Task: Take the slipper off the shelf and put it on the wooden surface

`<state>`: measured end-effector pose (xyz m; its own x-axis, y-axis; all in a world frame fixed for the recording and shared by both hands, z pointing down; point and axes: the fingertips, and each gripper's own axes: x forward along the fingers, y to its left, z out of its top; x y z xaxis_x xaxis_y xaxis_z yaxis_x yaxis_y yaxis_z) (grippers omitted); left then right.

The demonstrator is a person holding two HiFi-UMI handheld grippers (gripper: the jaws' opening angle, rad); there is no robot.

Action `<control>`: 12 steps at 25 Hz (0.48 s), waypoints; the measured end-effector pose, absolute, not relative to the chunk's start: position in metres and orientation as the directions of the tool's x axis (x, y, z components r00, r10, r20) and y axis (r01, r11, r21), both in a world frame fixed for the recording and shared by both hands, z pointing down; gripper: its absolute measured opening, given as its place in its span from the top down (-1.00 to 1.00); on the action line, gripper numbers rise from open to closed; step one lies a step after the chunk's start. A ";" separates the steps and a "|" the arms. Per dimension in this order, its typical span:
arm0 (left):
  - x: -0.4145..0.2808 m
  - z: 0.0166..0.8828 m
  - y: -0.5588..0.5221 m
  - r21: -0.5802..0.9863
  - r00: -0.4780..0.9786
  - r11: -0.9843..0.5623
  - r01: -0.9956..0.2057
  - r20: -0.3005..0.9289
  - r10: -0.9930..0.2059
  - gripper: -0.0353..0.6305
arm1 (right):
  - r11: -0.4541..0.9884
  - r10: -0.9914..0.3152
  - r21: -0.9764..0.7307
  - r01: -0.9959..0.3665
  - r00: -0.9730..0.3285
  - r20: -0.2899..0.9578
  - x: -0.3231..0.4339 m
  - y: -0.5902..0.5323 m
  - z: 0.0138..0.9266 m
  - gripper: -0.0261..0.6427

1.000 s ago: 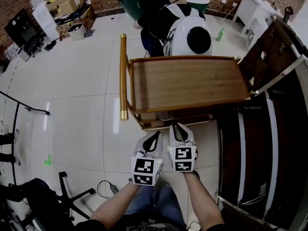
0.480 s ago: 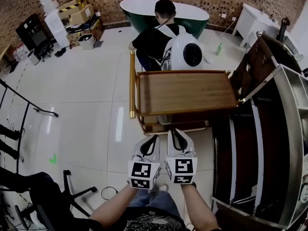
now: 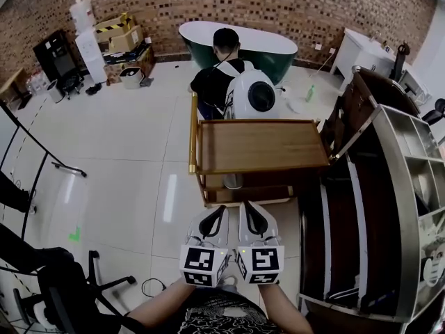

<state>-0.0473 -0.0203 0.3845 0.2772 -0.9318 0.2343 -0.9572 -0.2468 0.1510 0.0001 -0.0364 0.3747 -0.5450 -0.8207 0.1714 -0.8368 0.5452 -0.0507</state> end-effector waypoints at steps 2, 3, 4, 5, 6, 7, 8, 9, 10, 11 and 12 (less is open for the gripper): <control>-0.044 0.375 -0.009 0.148 0.280 -0.252 -0.956 0.218 -0.935 0.88 | 0.559 -0.815 -0.041 -0.828 -0.558 0.158 0.000 -0.021 0.366 0.92; -0.043 0.372 -0.004 0.142 0.280 -0.254 -0.957 0.211 -0.937 0.88 | 0.568 -0.811 -0.032 -0.823 -0.565 0.150 -0.001 -0.014 0.362 0.92; -0.042 0.370 0.000 0.139 0.279 -0.254 -0.957 0.207 -0.938 0.88 | 0.574 -0.808 -0.024 -0.819 -0.571 0.143 -0.001 -0.009 0.359 0.92; -0.041 0.369 0.004 0.139 0.279 -0.254 -0.957 0.206 -0.938 0.88 | 0.577 -0.807 -0.022 -0.817 -0.574 0.140 0.000 -0.004 0.358 0.92; -0.040 0.369 0.007 0.141 0.280 -0.255 -0.957 0.206 -0.938 0.88 | 0.577 -0.806 -0.027 -0.816 -0.575 0.139 0.002 -0.002 0.358 0.92; -0.039 0.368 0.009 0.140 0.282 -0.257 -0.956 0.203 -0.938 0.88 | 0.577 -0.806 -0.035 -0.816 -0.576 0.139 0.004 0.000 0.360 0.92; -0.038 0.367 0.010 0.138 0.283 -0.259 -0.956 0.201 -0.938 0.88 | 0.577 -0.805 -0.040 -0.816 -0.576 0.140 0.005 0.001 0.361 0.92; -0.038 0.366 0.012 0.135 0.284 -0.260 -0.956 0.200 -0.938 0.88 | 0.576 -0.805 -0.041 -0.816 -0.576 0.142 0.007 0.002 0.363 0.92; -0.038 0.367 0.013 0.134 0.283 -0.259 -0.956 0.201 -0.938 0.88 | 0.577 -0.804 -0.041 -0.816 -0.576 0.145 0.007 0.004 0.365 0.92; -0.039 0.368 0.014 0.134 0.281 -0.258 -0.957 0.203 -0.938 0.88 | 0.578 -0.803 -0.041 -0.815 -0.577 0.149 0.007 0.005 0.366 0.92; -0.039 0.369 0.015 0.134 0.280 -0.257 -0.957 0.206 -0.938 0.88 | 0.578 -0.802 -0.041 -0.815 -0.577 0.152 0.006 0.007 0.368 0.92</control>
